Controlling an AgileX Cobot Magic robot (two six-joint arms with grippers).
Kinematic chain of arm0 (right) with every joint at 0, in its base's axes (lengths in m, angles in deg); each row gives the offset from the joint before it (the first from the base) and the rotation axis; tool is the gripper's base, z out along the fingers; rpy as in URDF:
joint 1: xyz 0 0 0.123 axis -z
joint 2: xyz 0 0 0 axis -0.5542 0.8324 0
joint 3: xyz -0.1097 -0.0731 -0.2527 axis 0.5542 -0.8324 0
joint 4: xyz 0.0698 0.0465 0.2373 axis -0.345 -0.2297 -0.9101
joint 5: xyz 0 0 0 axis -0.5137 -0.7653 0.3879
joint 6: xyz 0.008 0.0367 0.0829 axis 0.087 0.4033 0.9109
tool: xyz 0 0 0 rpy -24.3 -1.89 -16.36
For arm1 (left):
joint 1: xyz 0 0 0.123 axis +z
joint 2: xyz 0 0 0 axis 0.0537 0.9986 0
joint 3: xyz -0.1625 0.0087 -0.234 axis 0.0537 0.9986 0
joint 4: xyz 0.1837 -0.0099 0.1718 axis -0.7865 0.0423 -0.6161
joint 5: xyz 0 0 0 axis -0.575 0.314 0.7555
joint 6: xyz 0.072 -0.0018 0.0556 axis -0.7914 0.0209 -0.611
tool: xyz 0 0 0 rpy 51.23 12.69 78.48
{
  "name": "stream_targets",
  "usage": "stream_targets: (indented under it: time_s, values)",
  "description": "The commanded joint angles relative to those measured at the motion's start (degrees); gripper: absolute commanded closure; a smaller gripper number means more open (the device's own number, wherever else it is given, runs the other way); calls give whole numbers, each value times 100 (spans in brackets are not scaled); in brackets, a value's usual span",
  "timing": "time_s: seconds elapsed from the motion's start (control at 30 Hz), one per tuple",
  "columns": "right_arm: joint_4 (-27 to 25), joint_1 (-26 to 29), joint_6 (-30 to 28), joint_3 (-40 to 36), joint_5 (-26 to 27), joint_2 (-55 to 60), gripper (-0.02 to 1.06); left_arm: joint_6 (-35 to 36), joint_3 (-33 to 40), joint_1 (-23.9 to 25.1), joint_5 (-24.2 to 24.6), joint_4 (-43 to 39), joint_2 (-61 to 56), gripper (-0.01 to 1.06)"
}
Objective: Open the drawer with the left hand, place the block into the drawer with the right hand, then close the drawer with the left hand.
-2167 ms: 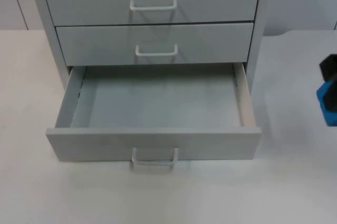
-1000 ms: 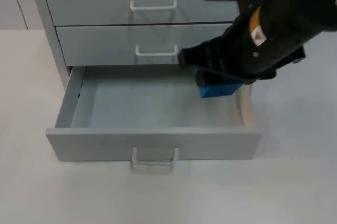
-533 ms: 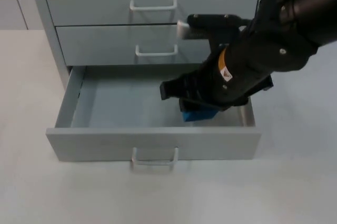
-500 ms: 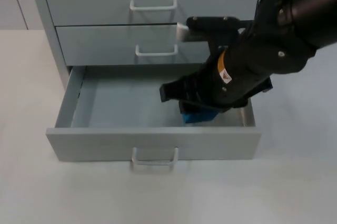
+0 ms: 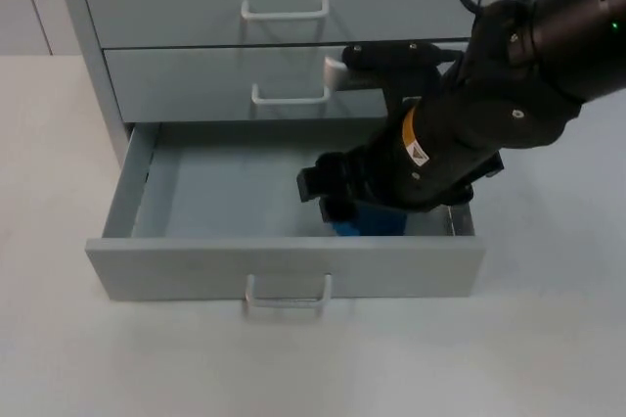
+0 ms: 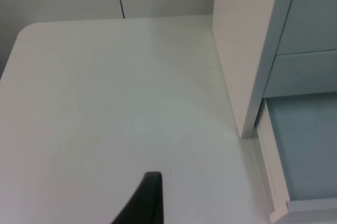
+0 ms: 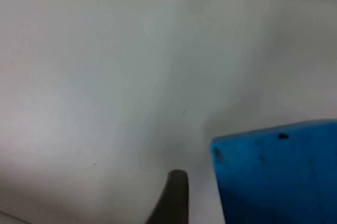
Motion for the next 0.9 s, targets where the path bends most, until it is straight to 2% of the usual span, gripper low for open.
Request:
stream_targets:
  time_s: [0.0,0.07,0.17,0.2,0.3,0.37,0.63,0.87]
  values:
    - [6,-6,22,59,-175,-263,29,29,34,24,-50,56,-31,0]
    - [-41,-17,22,59,-302,-372,29,29,34,24,-50,68,-31,0]
    - [-585,-68,-243,27,-972,-759,29,29,34,24,-61,70,-31,0]
    - [-585,-68,-243,27,-972,-759,29,29,34,24,-61,70,-31,0]
    - [-1232,-204,-1344,-150,-1458,-1272,29,29,34,24,-61,81,-31,0]
    - [-1395,-283,-1505,-247,-1608,-1480,29,29,34,24,-61,93,-31,0]
    - [-1824,-409,-2086,-987,-1817,-2269,29,29,34,24,-61,136,-31,0]
    - [-1837,-397,-2377,-1636,-1922,-2754,29,29,34,24,-61,136,-31,0]
